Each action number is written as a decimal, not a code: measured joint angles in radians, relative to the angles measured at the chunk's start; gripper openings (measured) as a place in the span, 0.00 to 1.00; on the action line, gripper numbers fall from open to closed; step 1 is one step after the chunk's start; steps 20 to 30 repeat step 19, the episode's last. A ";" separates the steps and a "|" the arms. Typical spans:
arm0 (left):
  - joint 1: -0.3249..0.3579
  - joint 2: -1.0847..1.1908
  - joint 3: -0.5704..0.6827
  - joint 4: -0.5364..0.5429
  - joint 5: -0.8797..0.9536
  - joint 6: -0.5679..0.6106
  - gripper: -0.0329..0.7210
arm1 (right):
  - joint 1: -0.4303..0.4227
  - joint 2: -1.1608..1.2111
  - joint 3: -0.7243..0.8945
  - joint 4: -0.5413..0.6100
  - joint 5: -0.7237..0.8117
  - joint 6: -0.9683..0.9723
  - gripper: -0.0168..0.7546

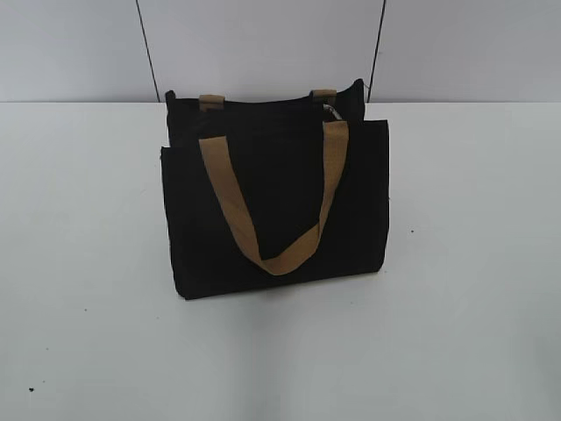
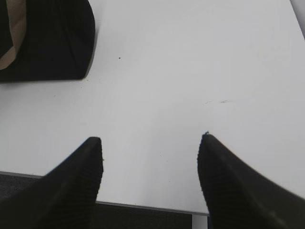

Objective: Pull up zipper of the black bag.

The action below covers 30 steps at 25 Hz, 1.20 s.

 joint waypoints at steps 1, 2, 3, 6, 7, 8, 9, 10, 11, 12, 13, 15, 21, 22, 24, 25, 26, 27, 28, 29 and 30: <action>0.022 0.000 0.000 0.000 0.000 0.000 0.36 | -0.019 0.000 0.000 0.000 -0.001 0.000 0.64; 0.043 0.000 0.000 0.000 0.000 0.000 0.36 | -0.037 0.000 0.000 0.000 -0.001 0.000 0.64; 0.061 0.000 0.000 0.000 -0.001 0.000 0.36 | -0.050 0.000 0.000 0.000 -0.001 0.000 0.64; 0.131 0.000 0.000 0.000 -0.001 0.000 0.36 | -0.082 0.000 0.000 0.000 -0.001 0.000 0.64; 0.160 0.000 0.000 0.000 -0.001 0.000 0.36 | -0.086 0.000 0.000 0.000 -0.001 0.000 0.64; 0.191 0.000 0.000 0.000 -0.001 0.000 0.36 | -0.087 0.000 0.000 0.001 -0.001 0.000 0.64; 0.223 0.000 0.000 0.000 -0.001 0.000 0.36 | -0.087 0.000 0.000 0.001 -0.001 0.000 0.64; 0.251 0.000 0.000 0.000 -0.001 0.000 0.36 | -0.087 0.000 0.000 0.001 -0.001 0.000 0.64; 0.283 0.000 0.000 0.000 -0.001 0.000 0.36 | -0.087 0.000 0.000 0.001 -0.001 0.000 0.64; 0.313 0.000 0.000 0.000 -0.001 0.000 0.36 | -0.089 0.000 0.000 0.001 -0.001 0.000 0.64; 0.340 0.000 0.000 0.000 -0.001 0.000 0.36 | -0.089 0.000 0.000 0.001 -0.001 0.000 0.64; 0.372 0.000 0.000 0.000 -0.001 0.000 0.36 | -0.090 0.000 0.000 0.002 -0.001 0.000 0.64; 0.383 0.000 0.000 0.000 -0.001 0.000 0.36 | -0.090 0.000 0.000 0.003 -0.001 0.000 0.64; 0.383 0.000 0.000 0.000 -0.001 0.000 0.36 | -0.090 0.000 0.000 0.003 -0.001 0.000 0.64; 0.383 0.000 0.000 0.000 -0.001 0.000 0.36 | -0.090 0.000 0.000 0.003 -0.001 0.000 0.64; 0.383 0.000 0.000 0.000 -0.001 0.000 0.36 | -0.090 0.000 0.000 0.003 -0.001 0.000 0.64; 0.383 0.000 0.000 0.000 -0.001 0.000 0.36 | -0.090 0.000 0.000 0.003 -0.001 0.000 0.64; 0.383 0.000 0.000 0.000 -0.001 0.000 0.36 | -0.090 0.000 0.000 0.003 -0.001 0.000 0.64; 0.383 0.000 0.000 0.000 -0.001 0.000 0.36 | -0.090 0.000 0.000 0.003 -0.001 0.000 0.64; 0.383 0.000 0.000 0.000 -0.001 0.000 0.36 | -0.090 0.000 0.000 0.003 -0.001 0.000 0.64; 0.383 0.000 0.000 0.000 -0.001 0.000 0.36 | -0.090 0.000 0.000 0.003 -0.001 0.000 0.64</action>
